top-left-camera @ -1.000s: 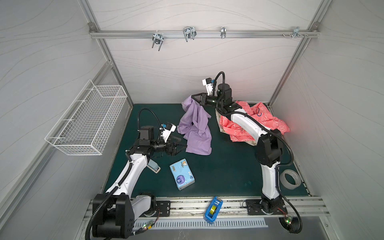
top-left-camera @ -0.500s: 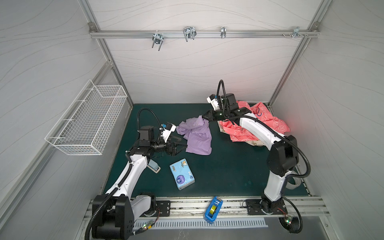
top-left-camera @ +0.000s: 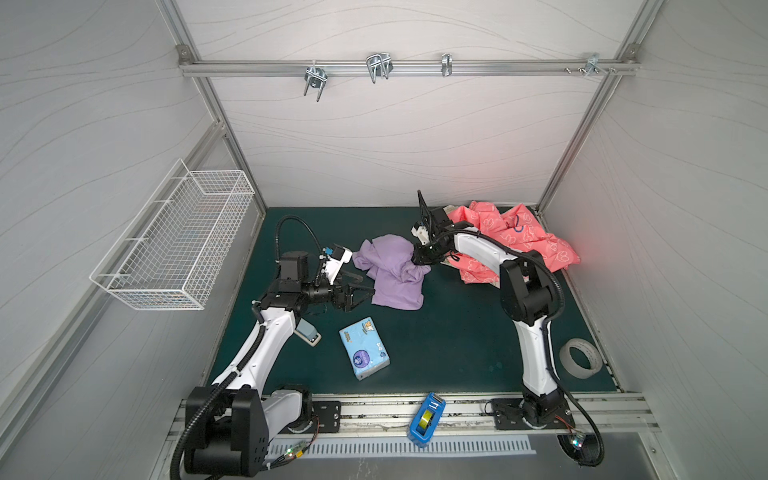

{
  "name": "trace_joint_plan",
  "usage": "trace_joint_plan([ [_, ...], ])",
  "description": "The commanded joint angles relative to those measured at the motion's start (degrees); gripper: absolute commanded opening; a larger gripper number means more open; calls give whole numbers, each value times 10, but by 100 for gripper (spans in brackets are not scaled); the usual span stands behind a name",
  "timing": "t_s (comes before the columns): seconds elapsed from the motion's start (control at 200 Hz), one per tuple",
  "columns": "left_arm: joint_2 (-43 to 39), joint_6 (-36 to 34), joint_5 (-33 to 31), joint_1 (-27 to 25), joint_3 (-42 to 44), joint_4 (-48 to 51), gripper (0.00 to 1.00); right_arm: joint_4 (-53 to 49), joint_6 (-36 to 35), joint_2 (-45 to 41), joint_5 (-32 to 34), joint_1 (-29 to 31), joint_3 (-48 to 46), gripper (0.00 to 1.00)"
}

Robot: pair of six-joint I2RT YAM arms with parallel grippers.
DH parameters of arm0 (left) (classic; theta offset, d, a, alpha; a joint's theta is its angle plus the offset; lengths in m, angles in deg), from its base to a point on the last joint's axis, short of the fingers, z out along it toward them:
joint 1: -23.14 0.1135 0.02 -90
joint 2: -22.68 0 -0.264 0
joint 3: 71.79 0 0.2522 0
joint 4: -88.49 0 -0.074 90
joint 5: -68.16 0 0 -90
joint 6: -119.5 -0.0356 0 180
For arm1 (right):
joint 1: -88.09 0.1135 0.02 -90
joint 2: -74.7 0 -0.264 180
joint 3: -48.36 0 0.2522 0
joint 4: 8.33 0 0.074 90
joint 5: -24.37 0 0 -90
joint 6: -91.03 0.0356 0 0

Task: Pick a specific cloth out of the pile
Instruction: 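Lower the lavender cloth onto the open table beside the pile, then open the right gripper and draw the right arm back toward its base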

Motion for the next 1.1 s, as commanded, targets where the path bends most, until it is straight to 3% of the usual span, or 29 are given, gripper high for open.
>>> trace_joint_plan([
  [0.0, 6, -8, -1, -2, -3, -19, 90, -15, -12, 30, 15, 13, 34, 44],
  [0.295, 22, -11, -2, -2, -10, -13, 90, -42, -25, 143, 1, 57, 178, 46],
  [0.495, 22, -12, -10, -1, -12, -11, 90, -22, 9, 213, -47, 81, 279, 46],
  [0.805, 23, -13, -20, 0, -15, -7, 90, 171, 172, 279, -170, 96, 327, 45],
  [1.096, 19, -15, -23, -1, -14, -7, 90, 326, 291, 350, -201, 118, 411, 46],
])
